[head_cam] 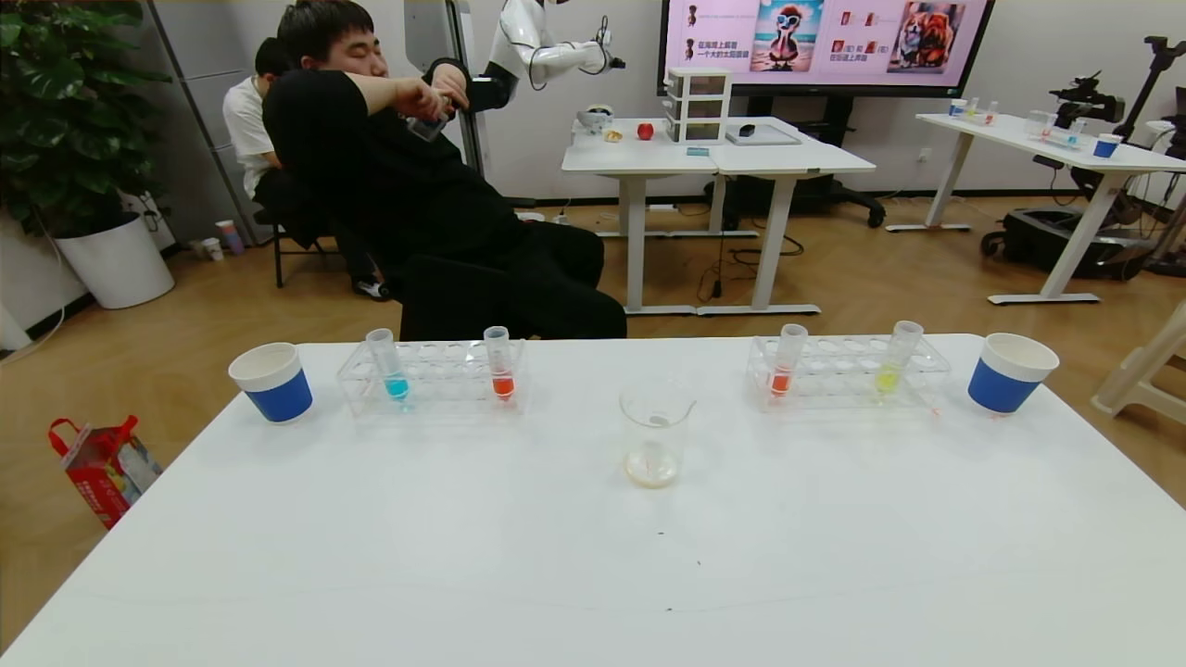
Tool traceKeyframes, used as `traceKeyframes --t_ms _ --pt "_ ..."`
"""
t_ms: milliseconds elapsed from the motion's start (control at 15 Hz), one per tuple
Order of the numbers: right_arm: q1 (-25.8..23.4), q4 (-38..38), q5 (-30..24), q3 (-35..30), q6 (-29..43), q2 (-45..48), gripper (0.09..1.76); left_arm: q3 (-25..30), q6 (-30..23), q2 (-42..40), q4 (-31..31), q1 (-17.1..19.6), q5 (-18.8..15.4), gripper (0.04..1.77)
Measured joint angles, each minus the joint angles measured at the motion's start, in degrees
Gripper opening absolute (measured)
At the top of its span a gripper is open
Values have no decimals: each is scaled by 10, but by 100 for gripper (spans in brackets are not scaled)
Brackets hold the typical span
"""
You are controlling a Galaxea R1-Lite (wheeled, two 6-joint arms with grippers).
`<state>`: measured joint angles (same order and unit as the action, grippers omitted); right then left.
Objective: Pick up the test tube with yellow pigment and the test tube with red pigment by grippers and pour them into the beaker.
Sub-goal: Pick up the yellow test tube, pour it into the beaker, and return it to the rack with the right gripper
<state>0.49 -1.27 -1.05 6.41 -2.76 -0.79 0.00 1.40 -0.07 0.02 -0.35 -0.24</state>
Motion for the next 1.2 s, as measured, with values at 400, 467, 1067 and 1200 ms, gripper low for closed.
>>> traceKeyframes --t_ms 400,467,1067,1200 --pt "8 66 0 125 12 -170 173 0 0 0 0 0 0 175" --pt "9 107 0 134 14 -216 173 0 0 0 0 0 0 175" --pt "-8 461 -6 150 20 -621 173 0 0 0 0 0 0 175" --pt "-21 553 -16 151 20 -713 173 0 0 0 0 0 0 175"
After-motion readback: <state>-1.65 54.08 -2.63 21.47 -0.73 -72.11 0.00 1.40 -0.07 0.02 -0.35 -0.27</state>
